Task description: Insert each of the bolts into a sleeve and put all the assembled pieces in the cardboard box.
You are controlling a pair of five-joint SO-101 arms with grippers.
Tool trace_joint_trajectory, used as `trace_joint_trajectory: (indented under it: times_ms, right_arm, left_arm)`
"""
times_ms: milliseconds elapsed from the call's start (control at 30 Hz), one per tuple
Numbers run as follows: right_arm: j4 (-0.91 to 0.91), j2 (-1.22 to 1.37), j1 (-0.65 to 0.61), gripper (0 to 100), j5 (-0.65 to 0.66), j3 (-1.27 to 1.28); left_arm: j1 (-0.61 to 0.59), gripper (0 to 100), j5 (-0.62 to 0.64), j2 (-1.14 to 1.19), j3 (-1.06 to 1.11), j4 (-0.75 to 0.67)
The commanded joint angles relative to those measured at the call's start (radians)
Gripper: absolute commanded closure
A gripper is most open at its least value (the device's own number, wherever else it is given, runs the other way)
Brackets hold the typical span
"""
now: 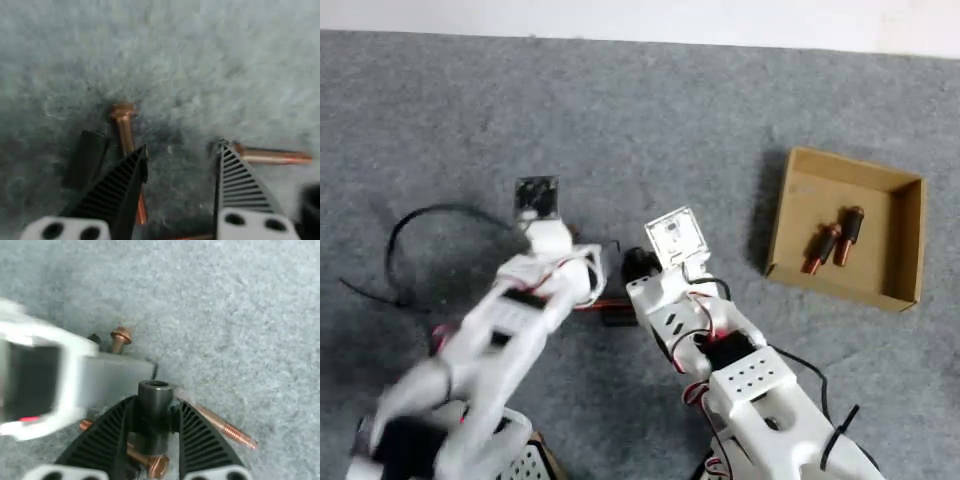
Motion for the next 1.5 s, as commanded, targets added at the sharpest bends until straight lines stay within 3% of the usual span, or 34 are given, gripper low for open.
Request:
trace_joint_trajectory:
  times_ms: [0, 100, 400, 733, 1100, 1467]
  right_arm:
    - [-0.033, -0.031, 0.018, 99.4, 0.009, -0.01]
    - [-0.033, -0.031, 0.018, 99.4, 0.009, -0.01]
    - [-0.028, -0.031, 0.018, 99.4, 0.009, -0.008]
    - [-0.03, -0.031, 0.068, 99.4, 0.009, 0.012]
    - [-0.031, -0.031, 0.068, 99.4, 0.011, 0.036]
    - [-0.031, -0.03, 0.068, 99.4, 0.011, 0.036]
  left_arm:
    - [-0.008, 79, 0.0, 0.251, -0.236, 0.086]
    - [-0.048, 79, 0.002, 0.257, -0.289, 0.164]
    - [-0.053, 79, 0.002, 0.251, -0.278, 0.17]
    - [-0.061, 79, -0.005, 0.012, -0.137, 0.209]
    - [-0.108, 79, 0.0, 0.262, -0.292, 0.215]
    - [-0.13, 79, 0.002, 0.401, -0.427, 0.322]
